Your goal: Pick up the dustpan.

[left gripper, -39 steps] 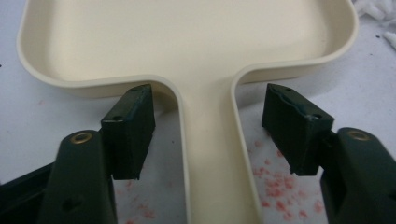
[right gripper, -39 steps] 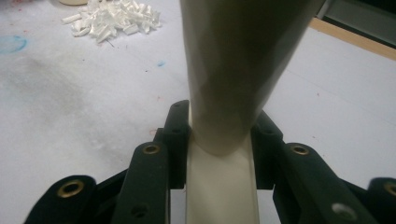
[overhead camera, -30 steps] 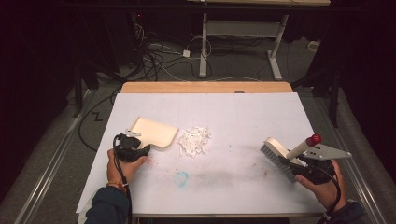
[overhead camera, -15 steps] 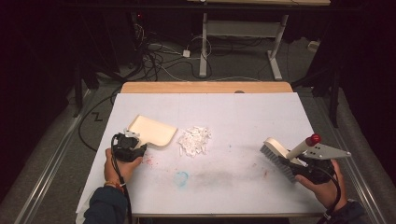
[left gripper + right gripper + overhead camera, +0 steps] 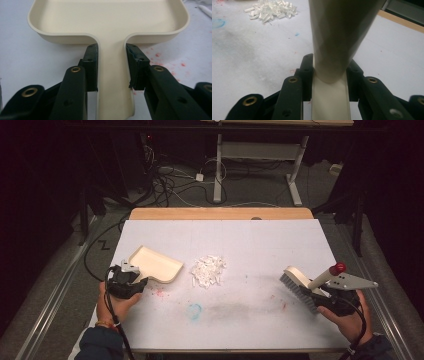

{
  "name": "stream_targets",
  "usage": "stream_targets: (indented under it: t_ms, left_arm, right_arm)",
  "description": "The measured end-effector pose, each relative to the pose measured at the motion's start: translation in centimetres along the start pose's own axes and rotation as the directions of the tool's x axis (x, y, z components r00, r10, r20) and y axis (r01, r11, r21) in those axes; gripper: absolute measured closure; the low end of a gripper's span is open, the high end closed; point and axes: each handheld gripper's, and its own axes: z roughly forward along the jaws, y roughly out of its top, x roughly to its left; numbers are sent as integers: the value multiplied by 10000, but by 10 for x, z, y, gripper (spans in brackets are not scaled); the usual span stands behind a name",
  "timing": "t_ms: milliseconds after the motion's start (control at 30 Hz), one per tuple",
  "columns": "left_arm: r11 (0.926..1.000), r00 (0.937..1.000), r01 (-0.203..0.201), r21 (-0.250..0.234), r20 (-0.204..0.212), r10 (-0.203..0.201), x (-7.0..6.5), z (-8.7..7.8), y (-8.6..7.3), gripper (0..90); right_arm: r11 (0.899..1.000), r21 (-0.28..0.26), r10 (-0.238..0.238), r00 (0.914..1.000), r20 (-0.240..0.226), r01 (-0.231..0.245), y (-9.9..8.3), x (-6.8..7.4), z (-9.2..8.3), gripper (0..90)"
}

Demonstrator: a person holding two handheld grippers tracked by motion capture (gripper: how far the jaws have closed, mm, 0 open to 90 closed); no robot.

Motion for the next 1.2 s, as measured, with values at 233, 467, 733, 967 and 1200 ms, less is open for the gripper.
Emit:
stream_targets:
  t_ms: [233,467,733,967,1200]
  left_arm:
    - [9998,9985,-211,-19,513,211,-9,-19,-6,633]
    - [9983,9926,-565,150,1087,546,-22,-27,-10,632]
    - [9978,9864,-572,335,1563,513,-25,-29,-19,632]
    - [9957,9809,-787,479,1821,687,-28,-34,-23,632]
    - [9821,9599,-1717,774,2376,1491,-41,-34,-22,632]
  right_arm:
    - [10000,-6,19,10000,50,-19,0,-1,0,673]
    - [9999,-117,10,9999,120,-8,1,-1,-4,673]
    - [9999,-99,22,9999,119,-21,0,-2,-3,672]
    - [10000,-30,31,10000,47,-31,0,-1,-2,673]
    - [10000,3,-21,10000,23,21,0,-1,0,673]
